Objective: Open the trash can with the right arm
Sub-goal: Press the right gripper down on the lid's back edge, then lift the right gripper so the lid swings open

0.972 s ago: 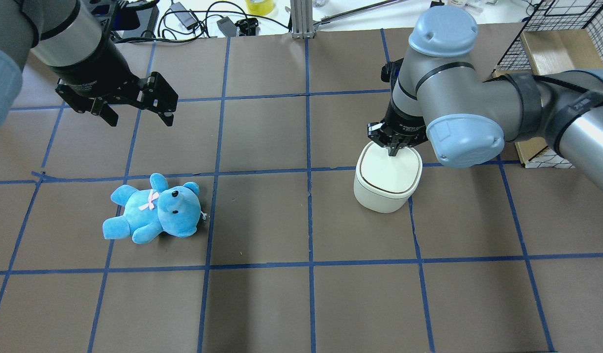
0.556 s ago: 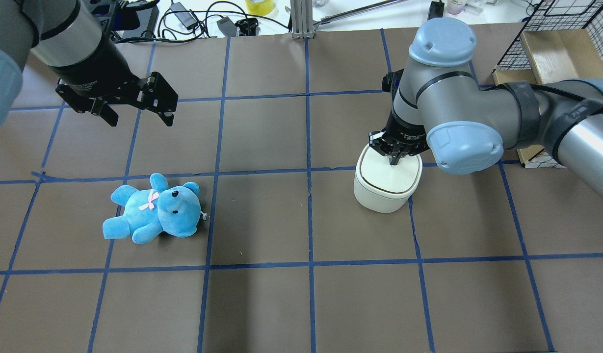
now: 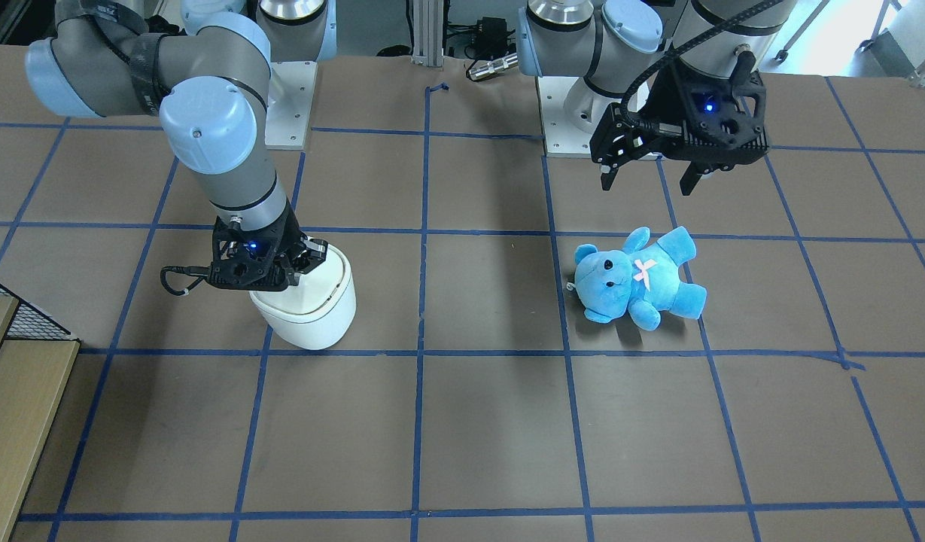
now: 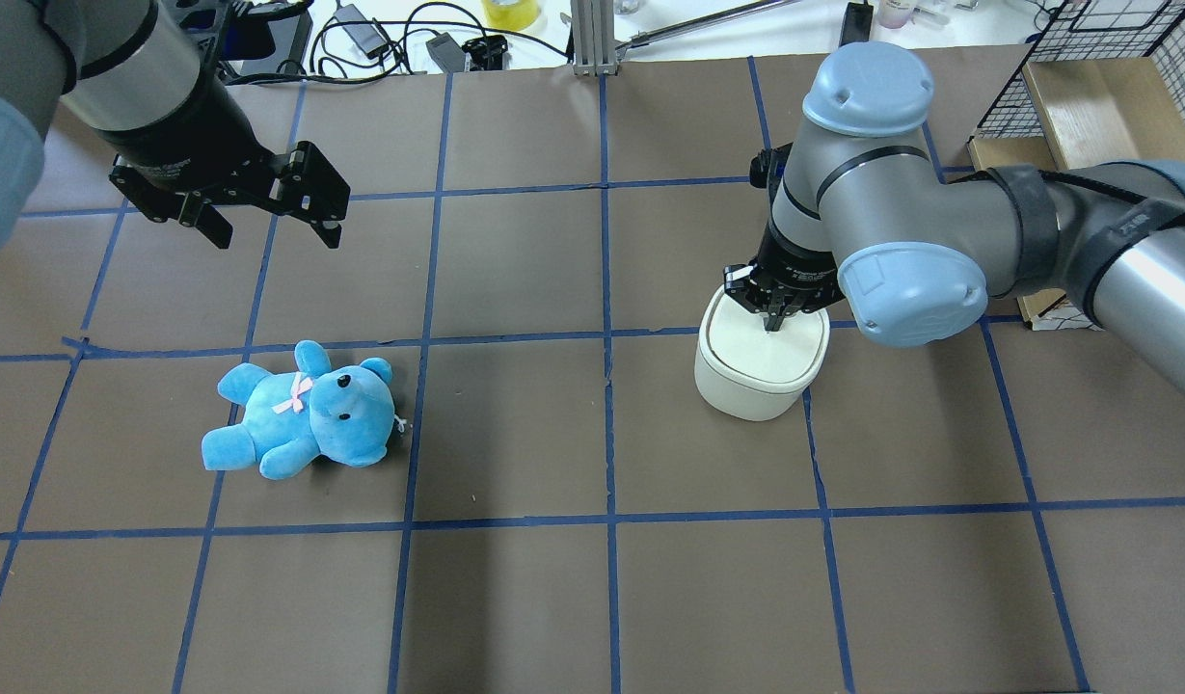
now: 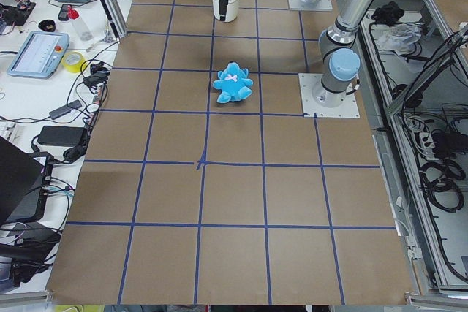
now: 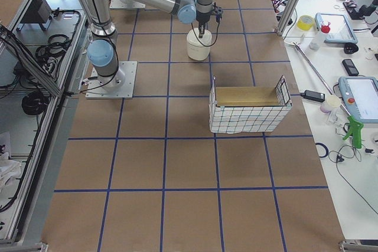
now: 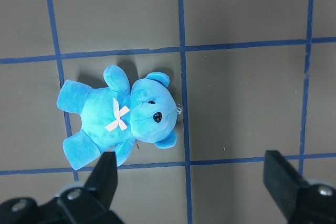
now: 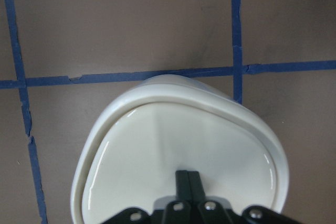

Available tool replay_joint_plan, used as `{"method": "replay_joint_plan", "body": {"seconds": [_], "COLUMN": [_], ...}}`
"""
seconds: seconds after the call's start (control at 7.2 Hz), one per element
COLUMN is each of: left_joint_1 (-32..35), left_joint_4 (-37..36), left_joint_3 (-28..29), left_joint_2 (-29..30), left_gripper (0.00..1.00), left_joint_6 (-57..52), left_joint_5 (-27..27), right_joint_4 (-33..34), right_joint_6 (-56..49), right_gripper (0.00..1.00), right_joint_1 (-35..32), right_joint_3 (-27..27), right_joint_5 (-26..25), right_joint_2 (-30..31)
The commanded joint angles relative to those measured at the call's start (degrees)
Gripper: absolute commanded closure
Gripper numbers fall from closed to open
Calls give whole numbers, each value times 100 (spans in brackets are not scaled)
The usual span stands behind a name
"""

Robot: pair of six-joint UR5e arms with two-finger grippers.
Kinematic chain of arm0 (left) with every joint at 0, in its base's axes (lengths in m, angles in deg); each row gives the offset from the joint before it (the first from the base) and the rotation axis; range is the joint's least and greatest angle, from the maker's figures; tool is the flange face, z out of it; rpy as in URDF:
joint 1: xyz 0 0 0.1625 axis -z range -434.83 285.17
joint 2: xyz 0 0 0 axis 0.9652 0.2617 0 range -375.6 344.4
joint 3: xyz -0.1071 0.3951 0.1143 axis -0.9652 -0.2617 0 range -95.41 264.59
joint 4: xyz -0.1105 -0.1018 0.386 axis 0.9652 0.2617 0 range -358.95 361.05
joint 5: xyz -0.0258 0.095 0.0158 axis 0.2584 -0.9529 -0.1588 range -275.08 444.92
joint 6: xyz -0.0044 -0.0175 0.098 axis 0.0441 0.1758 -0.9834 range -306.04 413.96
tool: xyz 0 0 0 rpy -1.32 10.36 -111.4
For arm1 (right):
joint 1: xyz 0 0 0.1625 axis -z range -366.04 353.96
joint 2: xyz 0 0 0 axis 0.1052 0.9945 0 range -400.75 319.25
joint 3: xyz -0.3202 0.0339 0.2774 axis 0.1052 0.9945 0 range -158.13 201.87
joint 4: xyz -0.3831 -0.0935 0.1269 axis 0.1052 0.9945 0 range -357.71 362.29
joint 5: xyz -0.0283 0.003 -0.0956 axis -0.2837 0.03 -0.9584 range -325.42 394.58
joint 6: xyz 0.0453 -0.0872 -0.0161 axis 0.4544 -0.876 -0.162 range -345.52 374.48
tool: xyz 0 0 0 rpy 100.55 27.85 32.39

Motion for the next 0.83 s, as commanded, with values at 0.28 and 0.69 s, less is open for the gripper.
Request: {"method": "replay_joint_plan", "body": {"seconds": [0.28,0.69], "left_joint_1": [0,0], "left_joint_4": [0,0], "left_joint_3": [0,0], "left_joint_2": [0,0], "left_gripper": [0,0], "left_joint_6": [0,9], "left_joint_5": [0,0], "right_joint_4": [-1035,-2400], "right_joint_6": [222,355], "right_gripper": [100,100], "right_joint_1": [-8,-17], "right_joint_3": [535,1599], "right_joint_5": [-41,30], "right_joint_2": [168,187]}}
